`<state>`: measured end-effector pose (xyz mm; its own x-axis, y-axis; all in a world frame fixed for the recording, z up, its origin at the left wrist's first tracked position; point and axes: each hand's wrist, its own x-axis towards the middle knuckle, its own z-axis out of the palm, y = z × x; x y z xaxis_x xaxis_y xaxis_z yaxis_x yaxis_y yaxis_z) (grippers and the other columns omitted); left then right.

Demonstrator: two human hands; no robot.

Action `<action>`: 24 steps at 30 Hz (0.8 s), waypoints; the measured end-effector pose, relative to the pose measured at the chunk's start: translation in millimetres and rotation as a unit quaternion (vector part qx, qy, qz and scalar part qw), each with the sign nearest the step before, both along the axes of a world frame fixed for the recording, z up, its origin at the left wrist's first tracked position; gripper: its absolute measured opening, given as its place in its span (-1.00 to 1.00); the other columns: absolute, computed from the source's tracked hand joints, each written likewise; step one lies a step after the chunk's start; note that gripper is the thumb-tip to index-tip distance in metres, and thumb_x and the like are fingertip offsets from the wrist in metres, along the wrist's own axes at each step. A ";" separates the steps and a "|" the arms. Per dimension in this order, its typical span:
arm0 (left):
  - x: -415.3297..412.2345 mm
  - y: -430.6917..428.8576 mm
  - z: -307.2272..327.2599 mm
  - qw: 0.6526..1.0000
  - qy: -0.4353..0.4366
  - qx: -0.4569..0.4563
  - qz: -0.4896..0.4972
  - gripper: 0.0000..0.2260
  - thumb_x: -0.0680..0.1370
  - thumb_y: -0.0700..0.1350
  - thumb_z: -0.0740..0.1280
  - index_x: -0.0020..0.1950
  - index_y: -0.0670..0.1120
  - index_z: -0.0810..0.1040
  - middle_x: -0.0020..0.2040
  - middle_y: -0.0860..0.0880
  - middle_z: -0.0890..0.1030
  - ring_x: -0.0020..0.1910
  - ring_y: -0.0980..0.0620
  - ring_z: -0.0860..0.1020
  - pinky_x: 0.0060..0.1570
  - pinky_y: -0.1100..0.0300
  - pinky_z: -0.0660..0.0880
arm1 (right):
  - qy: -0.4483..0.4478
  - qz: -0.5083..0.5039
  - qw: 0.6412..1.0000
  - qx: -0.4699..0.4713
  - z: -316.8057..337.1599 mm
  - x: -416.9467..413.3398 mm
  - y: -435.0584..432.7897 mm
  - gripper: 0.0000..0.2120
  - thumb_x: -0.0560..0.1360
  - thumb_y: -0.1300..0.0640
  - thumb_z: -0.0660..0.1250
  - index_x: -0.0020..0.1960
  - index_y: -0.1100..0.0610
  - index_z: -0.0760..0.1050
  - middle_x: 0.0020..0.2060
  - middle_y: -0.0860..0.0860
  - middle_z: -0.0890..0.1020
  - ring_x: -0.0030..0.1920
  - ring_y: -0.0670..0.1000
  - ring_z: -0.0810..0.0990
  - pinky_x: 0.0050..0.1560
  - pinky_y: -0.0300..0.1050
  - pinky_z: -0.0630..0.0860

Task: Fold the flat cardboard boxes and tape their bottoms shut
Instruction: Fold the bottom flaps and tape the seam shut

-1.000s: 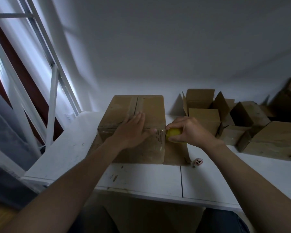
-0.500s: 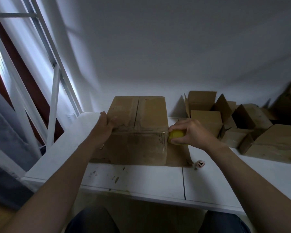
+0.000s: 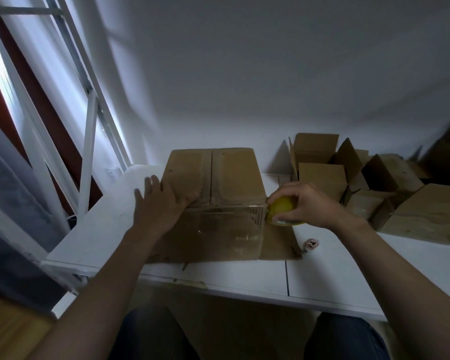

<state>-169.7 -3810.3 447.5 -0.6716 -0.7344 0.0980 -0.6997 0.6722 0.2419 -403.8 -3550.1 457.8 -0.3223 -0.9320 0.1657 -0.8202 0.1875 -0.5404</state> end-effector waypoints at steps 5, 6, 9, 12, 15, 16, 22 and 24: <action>-12.6 8.7 -5.8 0.994 -0.015 -0.061 -0.087 -0.03 0.40 0.58 -0.12 0.59 -0.07 0.21 0.64 -0.01 0.12 0.63 -0.07 0.01 0.50 -0.39 -0.03 | 0.112 -0.040 0.991 0.057 21.0 18.8 -16.6 -0.57 0.42 -0.44 0.24 -0.04 -0.12 0.58 0.14 -0.27 0.49 0.23 -0.09 0.34 0.15 -0.04 0.33; -13.4 9.0 -7.0 0.995 -0.017 -0.056 -0.083 -0.02 0.40 0.58 -0.10 0.61 -0.07 0.16 0.65 0.00 0.10 0.63 -0.06 0.02 0.47 -0.40 0.03 | 0.126 -0.047 0.990 0.046 24.2 26.9 -24.6 -0.49 0.46 -0.46 0.11 0.00 -0.10 0.59 0.17 -0.22 0.50 0.24 -0.07 0.36 0.15 -0.03 0.35; -9.2 8.5 -4.4 0.994 -0.023 -0.054 -0.089 0.07 0.31 0.60 -0.12 0.64 -0.07 0.08 0.65 -0.01 0.08 0.62 -0.07 0.06 0.42 -0.28 0.32 | 0.150 -0.022 0.988 -0.005 28.2 58.3 -58.6 -0.47 0.61 -0.33 -0.04 0.25 -0.08 0.55 0.26 -0.12 0.55 0.27 -0.03 0.41 0.23 0.04 0.43; -0.9 7.5 -0.5 0.993 -0.021 -0.053 -0.101 0.13 0.23 0.60 -0.09 0.65 -0.07 0.06 0.65 -0.01 0.06 0.61 -0.03 0.10 0.41 -0.12 0.37 | 0.142 -0.005 0.990 0.015 16.1 81.8 -97.0 -0.49 0.67 -0.26 -0.04 0.51 -0.09 0.36 0.46 -0.07 0.43 0.43 0.04 0.34 0.40 0.02 0.31; 5.6 3.4 -2.5 0.994 0.005 -0.033 -0.104 0.05 0.30 0.55 0.11 0.65 -0.02 0.10 0.65 0.03 0.07 0.60 0.01 0.12 0.44 -0.07 0.31 | 0.231 -0.035 0.970 0.069 -5.0 88.5 -117.5 -0.37 0.63 -0.36 -0.14 0.59 -0.10 0.19 0.54 -0.07 0.30 0.48 0.08 0.29 0.45 0.04 0.27; 7.4 0.8 -5.8 0.994 0.029 -0.012 -0.102 0.04 0.29 0.53 0.18 0.64 -0.01 0.12 0.64 0.04 0.09 0.60 0.02 0.13 0.45 -0.06 0.28 | 0.272 -0.040 0.958 0.076 -10.1 88.3 -118.6 -0.32 0.61 -0.40 -0.17 0.60 -0.09 0.17 0.54 -0.06 0.31 0.47 0.10 0.31 0.43 0.05 0.30; 22.0 -7.9 -34.1 0.938 0.283 0.198 -0.011 0.07 0.23 0.32 0.50 0.62 0.01 0.14 0.56 -0.04 0.31 0.48 -0.10 0.35 0.40 -0.03 0.36 | 0.322 -0.018 0.941 0.103 -15.1 88.1 -117.4 -0.19 0.52 -0.44 -0.15 0.63 -0.01 0.05 0.56 0.03 0.24 0.51 0.17 0.23 0.48 0.13 0.25; 24.9 1.4 -42.3 0.909 0.334 0.248 0.035 0.09 0.23 0.35 0.51 0.62 0.05 0.09 0.53 -0.04 0.34 0.44 -0.11 0.38 0.38 -0.03 0.40 | 0.329 -0.016 0.938 0.111 -16.0 89.4 -118.5 -0.16 0.50 -0.43 -0.12 0.64 0.01 0.02 0.57 0.05 0.21 0.53 0.18 0.20 0.50 0.13 0.21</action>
